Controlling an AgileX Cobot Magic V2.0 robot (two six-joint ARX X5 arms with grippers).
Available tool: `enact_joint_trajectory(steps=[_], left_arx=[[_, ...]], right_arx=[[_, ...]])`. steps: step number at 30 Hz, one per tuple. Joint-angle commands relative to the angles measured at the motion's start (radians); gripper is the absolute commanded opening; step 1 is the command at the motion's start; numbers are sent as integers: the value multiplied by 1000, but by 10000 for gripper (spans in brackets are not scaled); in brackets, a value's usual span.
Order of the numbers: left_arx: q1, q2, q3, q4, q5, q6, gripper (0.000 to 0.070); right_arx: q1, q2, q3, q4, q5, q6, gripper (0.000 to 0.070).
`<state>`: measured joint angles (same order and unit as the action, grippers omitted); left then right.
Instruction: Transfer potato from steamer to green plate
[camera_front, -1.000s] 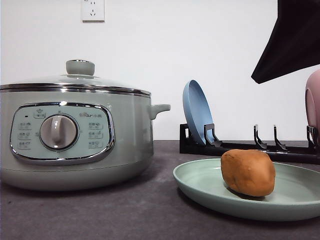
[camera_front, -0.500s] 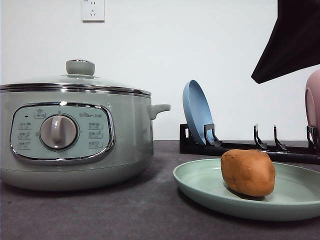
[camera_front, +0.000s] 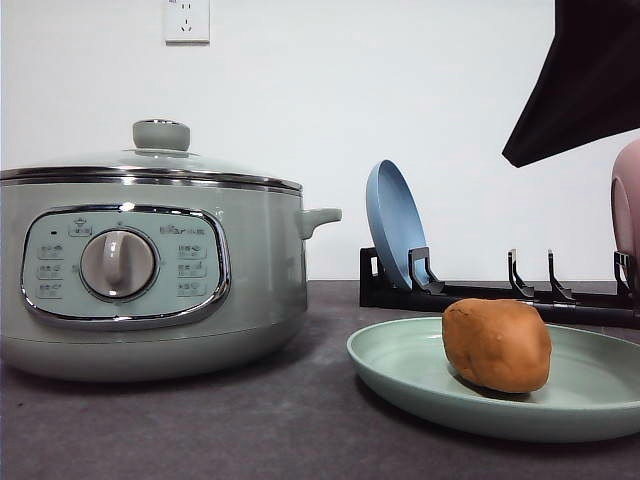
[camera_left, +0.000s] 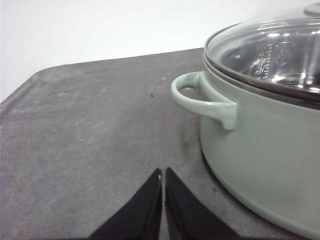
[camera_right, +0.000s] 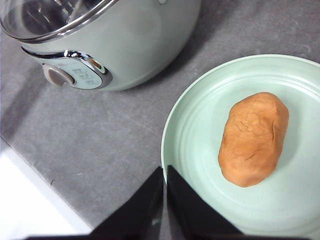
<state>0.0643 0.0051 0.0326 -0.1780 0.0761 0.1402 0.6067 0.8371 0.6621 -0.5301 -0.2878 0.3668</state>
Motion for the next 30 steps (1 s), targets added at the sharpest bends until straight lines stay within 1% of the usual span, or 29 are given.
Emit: enact_joint_trajectory(steps=[1, 18, 19, 20, 22, 25, 26, 27, 30], left_arx=[[1, -2, -21, -7, -2, -3, 1], [1, -2, -21, -8, -2, -3, 1], [1, -2, -21, -8, -2, -3, 1], [1, -2, -21, -8, -2, -3, 0], [1, -2, -21, -8, -2, -3, 0], [1, -2, -21, -8, -2, -3, 0], [1, -2, -21, -8, -2, -3, 0], [1, -2, -21, -8, -2, -3, 0], [1, -2, -21, -8, -2, -3, 0]], right_arx=[[5, 4, 8, 13, 0, -9, 0], [5, 4, 8, 13, 0, -9, 0], [5, 4, 8, 13, 1, -12, 0], [6, 4, 8, 14, 7, -31, 0], [0, -9, 7, 19, 54, -65, 0], [-38, -37, 5, 53, 213, -100, 0], [-59, -50, 1, 74, 246, -108, 0], [-84, -68, -5, 96, 260, -117, 0], [-188, -138, -41, 174, 262, -146, 0]])
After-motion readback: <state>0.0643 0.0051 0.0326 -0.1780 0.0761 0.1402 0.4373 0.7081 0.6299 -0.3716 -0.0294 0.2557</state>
